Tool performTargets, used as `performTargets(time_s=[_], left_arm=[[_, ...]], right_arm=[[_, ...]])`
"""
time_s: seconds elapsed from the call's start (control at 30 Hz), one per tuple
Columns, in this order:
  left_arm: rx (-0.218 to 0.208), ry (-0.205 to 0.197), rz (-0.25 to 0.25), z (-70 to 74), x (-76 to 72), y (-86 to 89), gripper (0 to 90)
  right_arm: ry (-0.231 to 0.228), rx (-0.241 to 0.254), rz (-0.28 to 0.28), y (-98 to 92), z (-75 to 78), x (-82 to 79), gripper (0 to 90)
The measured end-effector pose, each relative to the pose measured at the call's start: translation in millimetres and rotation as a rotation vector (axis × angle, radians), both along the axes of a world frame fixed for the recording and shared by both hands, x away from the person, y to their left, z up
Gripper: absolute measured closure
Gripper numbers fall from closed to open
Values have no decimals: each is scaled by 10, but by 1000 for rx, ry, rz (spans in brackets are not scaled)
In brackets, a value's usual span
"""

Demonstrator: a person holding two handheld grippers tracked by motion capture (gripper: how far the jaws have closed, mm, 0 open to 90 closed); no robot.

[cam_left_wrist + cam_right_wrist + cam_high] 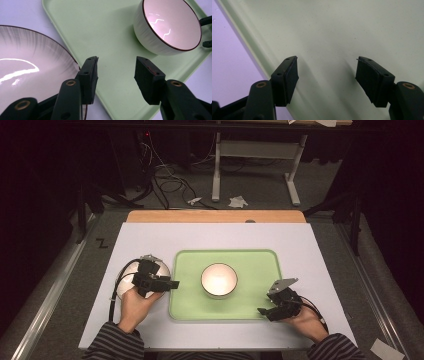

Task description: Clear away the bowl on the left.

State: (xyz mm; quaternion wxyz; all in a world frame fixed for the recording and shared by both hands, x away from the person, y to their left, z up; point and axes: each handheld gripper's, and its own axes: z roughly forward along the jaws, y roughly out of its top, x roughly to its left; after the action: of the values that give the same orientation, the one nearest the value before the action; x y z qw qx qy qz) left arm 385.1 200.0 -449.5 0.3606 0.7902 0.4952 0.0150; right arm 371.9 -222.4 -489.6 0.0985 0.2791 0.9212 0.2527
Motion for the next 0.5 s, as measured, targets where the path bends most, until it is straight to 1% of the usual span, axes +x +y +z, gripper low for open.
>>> performTargets(time_s=[0.37, 0.5], left_arm=[[0, 6, -11, -48, -64, -21, 524], [12, 6, -13, -67, -71, -30, 523]], right_arm=[[-2, 0, 0, 2, -4, -2, 358], [-1, -1, 0, 3, -5, -2, 359]])
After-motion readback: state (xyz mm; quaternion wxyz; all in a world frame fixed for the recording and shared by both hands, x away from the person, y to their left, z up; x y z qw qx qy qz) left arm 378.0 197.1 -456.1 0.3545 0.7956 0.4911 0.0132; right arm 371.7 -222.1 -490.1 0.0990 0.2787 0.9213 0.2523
